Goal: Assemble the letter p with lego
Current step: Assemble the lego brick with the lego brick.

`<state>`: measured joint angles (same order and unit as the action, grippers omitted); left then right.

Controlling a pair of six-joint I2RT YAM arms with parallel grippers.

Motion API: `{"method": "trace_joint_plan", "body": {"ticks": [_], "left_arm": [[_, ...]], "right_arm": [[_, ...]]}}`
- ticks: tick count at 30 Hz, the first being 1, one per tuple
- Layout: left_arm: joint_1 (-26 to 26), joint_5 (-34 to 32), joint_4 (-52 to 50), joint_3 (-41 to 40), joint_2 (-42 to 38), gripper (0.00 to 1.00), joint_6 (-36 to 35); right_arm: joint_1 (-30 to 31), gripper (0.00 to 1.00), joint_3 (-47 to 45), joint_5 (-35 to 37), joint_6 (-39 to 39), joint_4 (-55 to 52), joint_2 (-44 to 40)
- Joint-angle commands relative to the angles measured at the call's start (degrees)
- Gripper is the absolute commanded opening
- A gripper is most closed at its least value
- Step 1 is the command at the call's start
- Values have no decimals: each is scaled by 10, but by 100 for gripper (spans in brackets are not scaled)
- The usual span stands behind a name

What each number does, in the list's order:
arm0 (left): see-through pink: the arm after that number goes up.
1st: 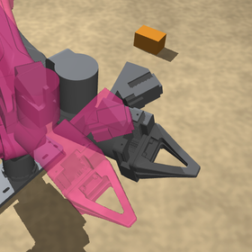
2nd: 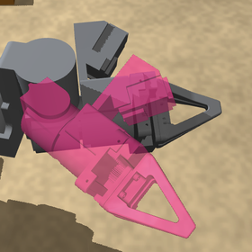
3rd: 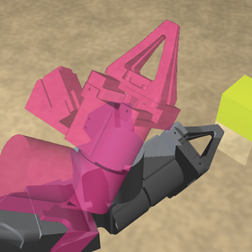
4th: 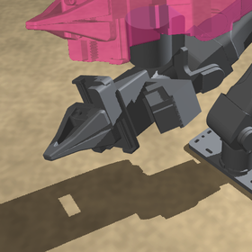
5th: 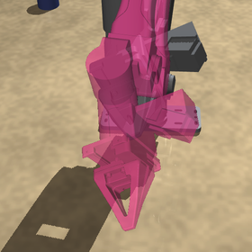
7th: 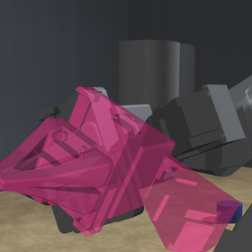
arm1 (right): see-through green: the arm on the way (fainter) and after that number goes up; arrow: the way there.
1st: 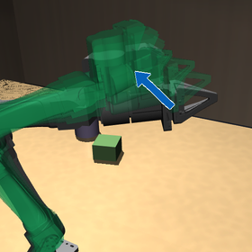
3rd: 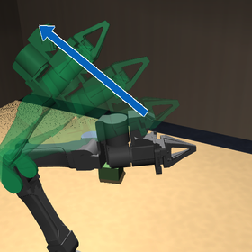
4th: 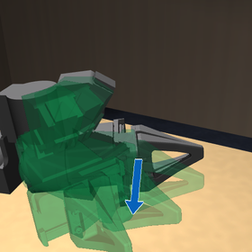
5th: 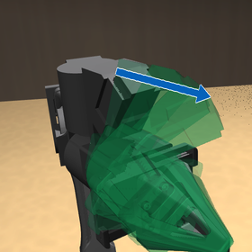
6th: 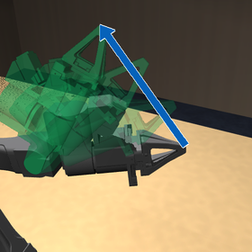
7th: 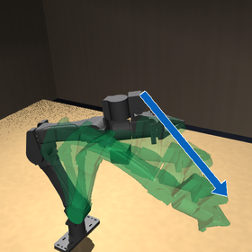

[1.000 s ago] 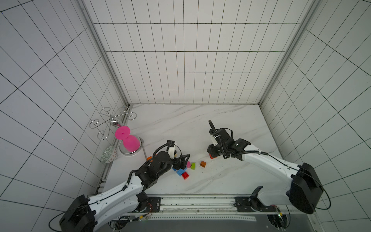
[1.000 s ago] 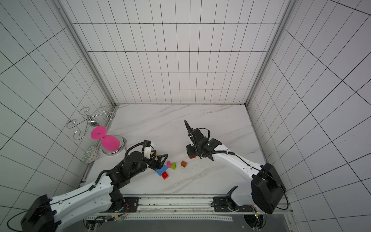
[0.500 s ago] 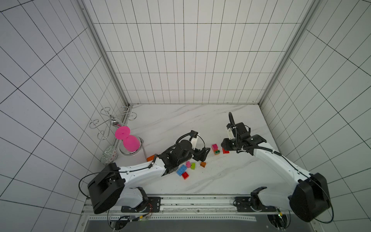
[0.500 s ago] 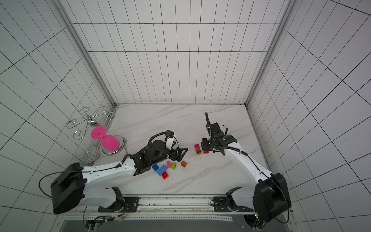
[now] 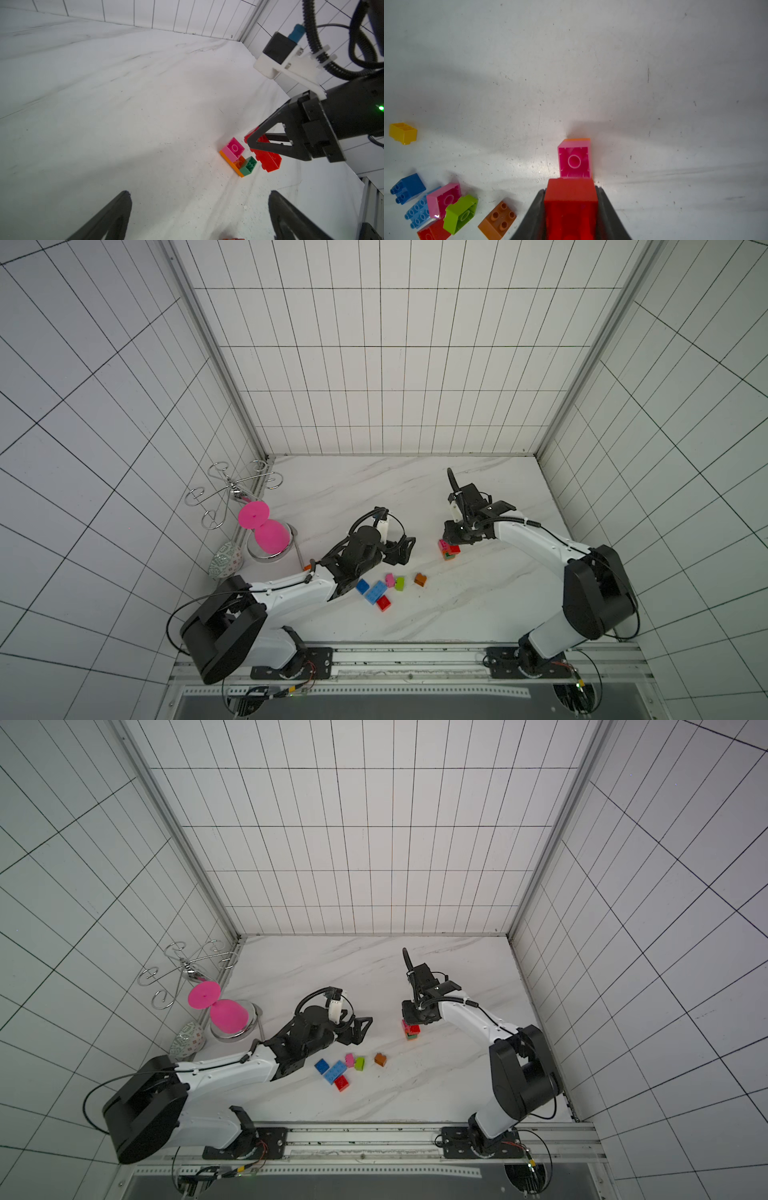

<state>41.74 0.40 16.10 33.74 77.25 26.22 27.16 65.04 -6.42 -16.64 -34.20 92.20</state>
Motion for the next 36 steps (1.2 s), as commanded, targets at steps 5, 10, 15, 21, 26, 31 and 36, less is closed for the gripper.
{"method": "trace_joint_plan", "body": {"ticks": [5, 10, 15, 21, 26, 31, 36], "left_arm": [[-22, 45, 18, -13, -4, 98, 37], [-22, 49, 17, -12, -7, 98, 36], [-23, 53, 17, -12, -10, 98, 35], [-22, 56, 17, -13, -12, 98, 34], [-22, 58, 18, -12, -12, 98, 32], [-22, 61, 21, -14, -12, 97, 31], [-22, 65, 23, -14, -11, 97, 31]], "right_arm": [[23, 0, 70, 50, 0, -55, 65], [33, 0, 80, 77, -4, -70, 84], [35, 0, 80, 92, -3, -75, 92], [35, 0, 80, 91, 2, -72, 110], [40, 0, 80, 87, 3, -65, 122], [48, 0, 77, 92, 0, -66, 129], [53, 0, 69, 103, -11, -72, 128]]}}
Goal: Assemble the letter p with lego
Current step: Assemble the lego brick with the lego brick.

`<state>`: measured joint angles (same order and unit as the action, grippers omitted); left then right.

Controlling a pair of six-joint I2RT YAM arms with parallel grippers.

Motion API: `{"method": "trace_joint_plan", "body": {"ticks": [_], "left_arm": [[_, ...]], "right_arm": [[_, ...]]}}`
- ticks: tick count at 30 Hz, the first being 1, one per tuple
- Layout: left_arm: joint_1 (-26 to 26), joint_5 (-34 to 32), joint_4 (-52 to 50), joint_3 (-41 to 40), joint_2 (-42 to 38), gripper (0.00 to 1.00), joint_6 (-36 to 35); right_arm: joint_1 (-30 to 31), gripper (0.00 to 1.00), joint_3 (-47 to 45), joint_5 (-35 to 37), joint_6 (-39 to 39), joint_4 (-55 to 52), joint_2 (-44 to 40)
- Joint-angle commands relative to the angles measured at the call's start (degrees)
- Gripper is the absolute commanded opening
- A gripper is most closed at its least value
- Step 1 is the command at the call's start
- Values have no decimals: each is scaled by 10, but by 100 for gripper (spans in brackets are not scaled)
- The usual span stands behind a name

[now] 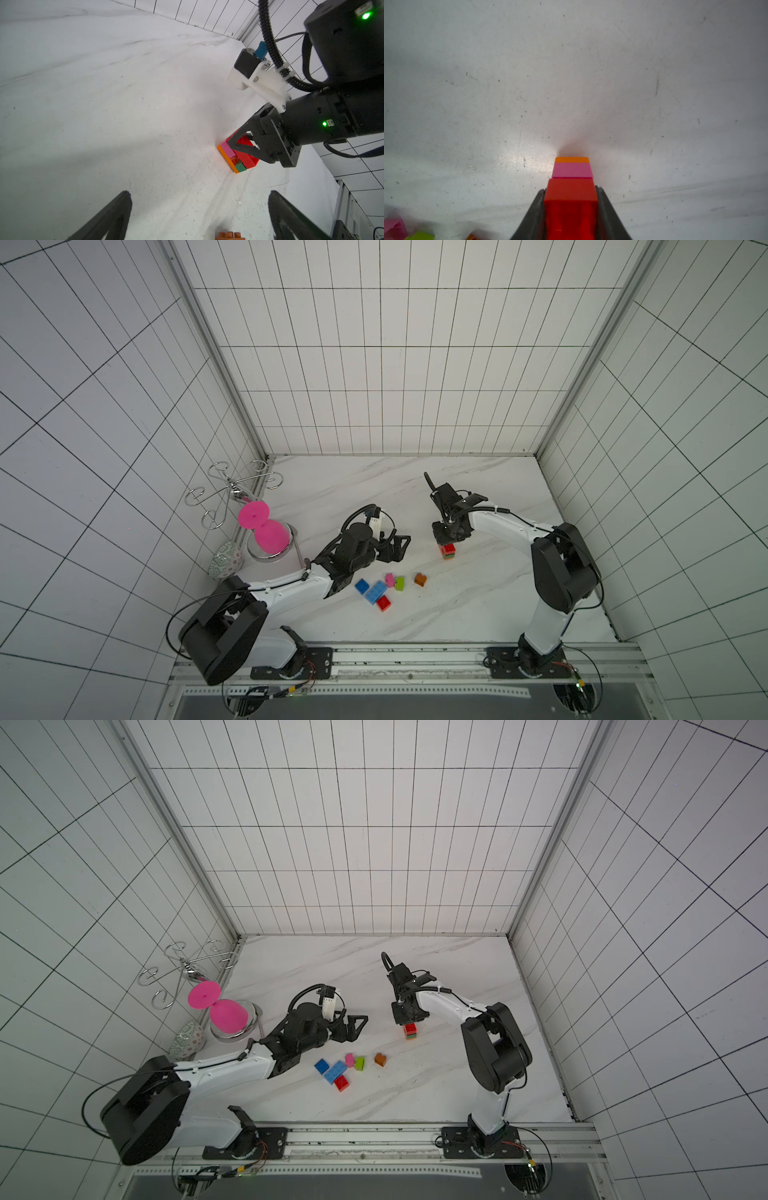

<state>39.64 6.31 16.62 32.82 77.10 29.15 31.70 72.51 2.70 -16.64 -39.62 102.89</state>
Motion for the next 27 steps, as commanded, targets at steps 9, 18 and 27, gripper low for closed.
{"method": "trace_joint_plan", "body": {"ticks": [9, 18, 27], "left_arm": [[-1, 10, 20, -6, -12, 97, 1], [-1, 12, 21, -7, -13, 97, 0], [-1, 14, 22, -7, -12, 97, 0]], "right_arm": [[9, 0, -23, 21, -29, -21, 11], [13, 0, -32, 14, -35, -20, 1], [17, 0, -35, 15, -40, -38, -19]]}}
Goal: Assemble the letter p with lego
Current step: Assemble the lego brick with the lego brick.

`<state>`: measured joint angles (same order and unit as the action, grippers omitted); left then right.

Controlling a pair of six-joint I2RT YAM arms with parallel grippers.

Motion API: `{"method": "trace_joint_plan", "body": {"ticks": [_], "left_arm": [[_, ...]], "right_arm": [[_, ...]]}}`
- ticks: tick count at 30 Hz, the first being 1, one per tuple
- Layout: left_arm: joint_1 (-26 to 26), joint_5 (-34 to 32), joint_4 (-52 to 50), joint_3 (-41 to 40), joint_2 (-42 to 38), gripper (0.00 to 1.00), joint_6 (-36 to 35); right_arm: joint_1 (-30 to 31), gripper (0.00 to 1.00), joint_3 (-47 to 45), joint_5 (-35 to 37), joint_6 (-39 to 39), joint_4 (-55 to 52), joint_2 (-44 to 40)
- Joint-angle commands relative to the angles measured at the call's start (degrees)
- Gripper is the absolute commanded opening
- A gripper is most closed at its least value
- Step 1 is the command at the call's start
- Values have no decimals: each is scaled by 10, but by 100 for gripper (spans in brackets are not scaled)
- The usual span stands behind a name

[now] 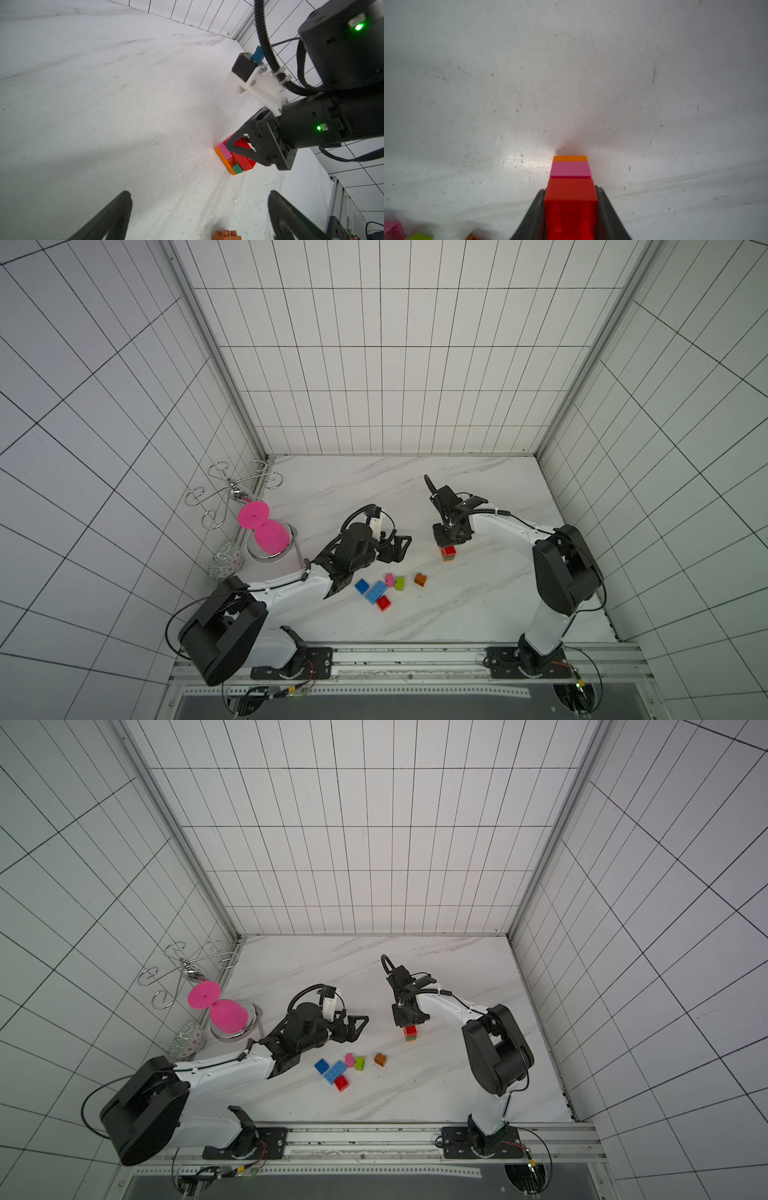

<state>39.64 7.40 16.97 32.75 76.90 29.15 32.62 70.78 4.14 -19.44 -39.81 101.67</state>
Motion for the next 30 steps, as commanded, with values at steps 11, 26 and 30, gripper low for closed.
{"method": "trace_joint_plan", "body": {"ticks": [11, 26, 30], "left_arm": [[-1, 2, 19, -7, -12, 97, -1], [-1, 0, 18, -8, -20, 97, -1], [-1, -5, 11, -9, -37, 97, -3]], "right_arm": [[16, 0, -60, 19, -42, 19, 24], [32, 0, -91, 38, -60, 52, 12], [32, 12, -61, 33, -52, 26, -18]]}}
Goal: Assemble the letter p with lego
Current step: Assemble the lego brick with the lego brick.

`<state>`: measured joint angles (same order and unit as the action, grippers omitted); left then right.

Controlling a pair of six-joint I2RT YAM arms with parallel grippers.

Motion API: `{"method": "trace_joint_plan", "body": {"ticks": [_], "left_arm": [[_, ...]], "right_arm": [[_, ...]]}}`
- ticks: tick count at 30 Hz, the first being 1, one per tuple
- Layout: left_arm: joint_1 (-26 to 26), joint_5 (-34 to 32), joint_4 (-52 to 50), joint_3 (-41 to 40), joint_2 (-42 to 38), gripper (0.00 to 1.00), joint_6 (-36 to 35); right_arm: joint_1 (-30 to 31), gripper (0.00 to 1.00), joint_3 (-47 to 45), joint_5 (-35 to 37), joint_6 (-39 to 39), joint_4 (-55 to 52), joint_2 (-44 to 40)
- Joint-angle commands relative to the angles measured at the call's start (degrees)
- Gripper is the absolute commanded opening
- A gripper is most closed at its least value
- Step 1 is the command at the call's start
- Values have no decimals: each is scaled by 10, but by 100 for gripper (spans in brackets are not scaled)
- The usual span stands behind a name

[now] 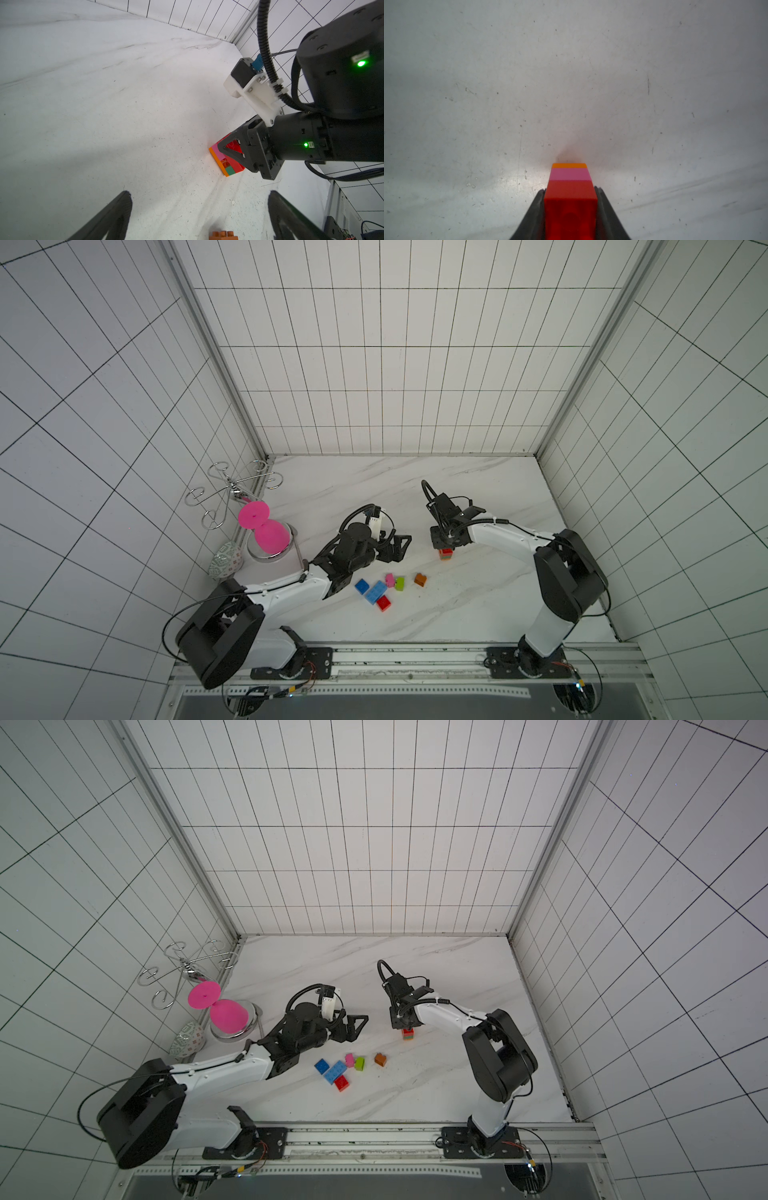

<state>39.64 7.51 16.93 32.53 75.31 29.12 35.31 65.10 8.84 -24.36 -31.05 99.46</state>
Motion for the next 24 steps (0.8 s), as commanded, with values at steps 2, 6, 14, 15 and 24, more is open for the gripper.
{"method": "trace_joint_plan", "body": {"ticks": [2, 6, 14, 15, 24], "left_arm": [[-1, -12, 5, -9, -34, 97, -6], [-1, -28, 3, -16, -50, 97, -8], [-1, -43, 2, -19, -51, 97, -7], [-1, -45, 2, -19, -52, 97, -7], [-1, -48, 2, -19, -50, 97, -8]], "right_arm": [[5, 24, 12, -19, 1, -71, -8], [4, 46, 30, -31, 9, -78, -22], [-2, 71, 7, -53, 25, -70, -35], [-1, 71, 1, -56, 27, -69, -40], [2, 61, -62, -82, 43, -66, -77]]}}
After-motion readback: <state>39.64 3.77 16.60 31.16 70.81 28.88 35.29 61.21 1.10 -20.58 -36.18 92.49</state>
